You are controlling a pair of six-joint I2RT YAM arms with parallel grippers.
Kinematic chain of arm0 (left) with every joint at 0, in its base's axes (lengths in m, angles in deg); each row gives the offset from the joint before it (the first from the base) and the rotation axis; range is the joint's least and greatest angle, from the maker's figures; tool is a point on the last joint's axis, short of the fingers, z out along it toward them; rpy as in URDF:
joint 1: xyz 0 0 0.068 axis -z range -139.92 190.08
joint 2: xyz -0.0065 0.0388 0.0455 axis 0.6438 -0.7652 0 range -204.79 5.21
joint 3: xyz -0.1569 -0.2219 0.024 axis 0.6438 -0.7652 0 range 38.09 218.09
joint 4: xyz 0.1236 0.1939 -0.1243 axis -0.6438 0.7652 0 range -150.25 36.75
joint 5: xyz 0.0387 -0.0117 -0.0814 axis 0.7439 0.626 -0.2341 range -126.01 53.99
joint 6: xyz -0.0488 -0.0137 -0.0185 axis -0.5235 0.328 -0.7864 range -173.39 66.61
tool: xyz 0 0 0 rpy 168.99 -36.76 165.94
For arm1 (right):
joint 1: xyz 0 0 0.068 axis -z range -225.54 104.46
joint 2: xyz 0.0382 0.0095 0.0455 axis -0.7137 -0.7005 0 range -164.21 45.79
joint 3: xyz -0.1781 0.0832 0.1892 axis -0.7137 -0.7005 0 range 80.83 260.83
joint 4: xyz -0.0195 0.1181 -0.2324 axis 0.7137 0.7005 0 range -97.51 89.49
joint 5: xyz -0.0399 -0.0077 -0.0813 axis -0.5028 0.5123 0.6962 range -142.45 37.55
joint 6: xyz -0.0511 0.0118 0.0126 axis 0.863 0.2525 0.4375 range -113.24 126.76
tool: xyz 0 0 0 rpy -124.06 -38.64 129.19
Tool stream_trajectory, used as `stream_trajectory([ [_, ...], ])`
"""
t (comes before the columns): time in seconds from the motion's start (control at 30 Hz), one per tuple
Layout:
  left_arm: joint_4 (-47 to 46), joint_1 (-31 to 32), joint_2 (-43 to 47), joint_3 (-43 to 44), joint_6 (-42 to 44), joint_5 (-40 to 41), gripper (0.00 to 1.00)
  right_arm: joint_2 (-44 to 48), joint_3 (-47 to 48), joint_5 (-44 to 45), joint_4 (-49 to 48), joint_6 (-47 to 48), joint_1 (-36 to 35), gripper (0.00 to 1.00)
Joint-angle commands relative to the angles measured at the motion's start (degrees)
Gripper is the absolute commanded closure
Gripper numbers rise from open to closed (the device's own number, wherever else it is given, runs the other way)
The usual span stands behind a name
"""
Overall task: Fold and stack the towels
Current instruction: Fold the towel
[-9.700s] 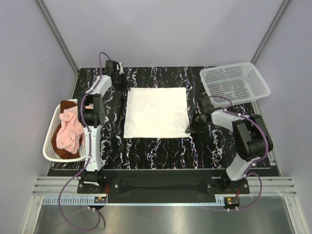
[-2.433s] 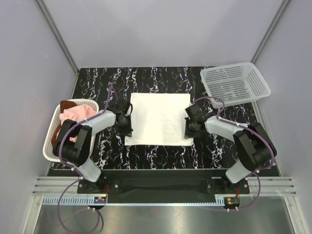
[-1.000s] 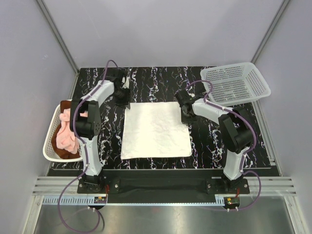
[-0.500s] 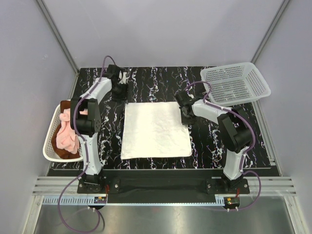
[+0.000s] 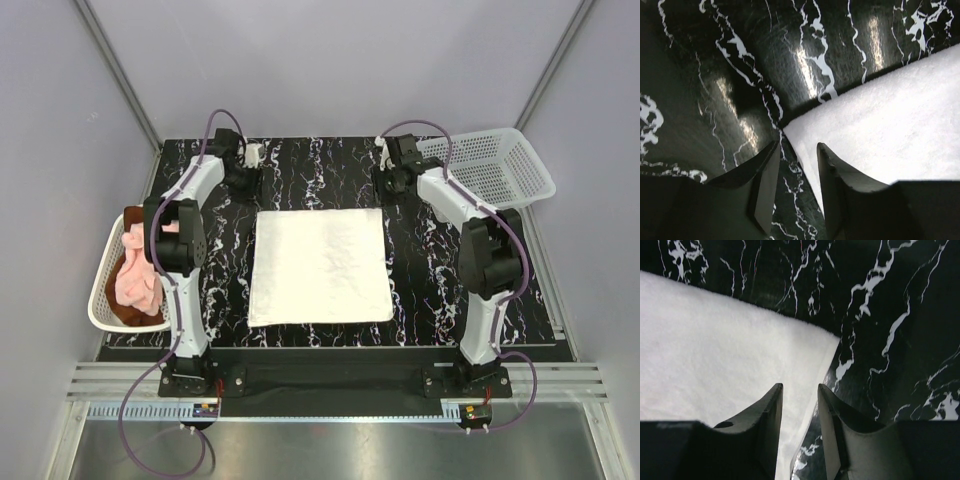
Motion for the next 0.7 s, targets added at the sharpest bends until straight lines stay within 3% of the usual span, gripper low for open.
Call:
stream_trajectory([
  [0.0, 0.5, -0.2, -3.4, 4.2, 2.8, -3.3, 0.60, -4.2, 5.9, -7.2, 0.7, 6.6, 1.4, 0.59],
  [0.27, 1.1, -0.1, -7.6, 7.6, 3.3, 0.2, 0.62, -13.3, 16.6, -9.7, 4.1, 11.2, 3.3, 0.61],
  [0.53, -0.4, -0.1, -8.7, 8.1, 3.8, 4.3, 0.66, -18.4, 19.1, -8.1, 4.9, 14.2, 4.0, 0.61],
  [0.67, -0.8, -0.1, -9.1, 8.1, 4.6, 2.9, 0.61, -19.5, 19.4, -7.8, 6.1, 16.1, 4.9, 0.61],
])
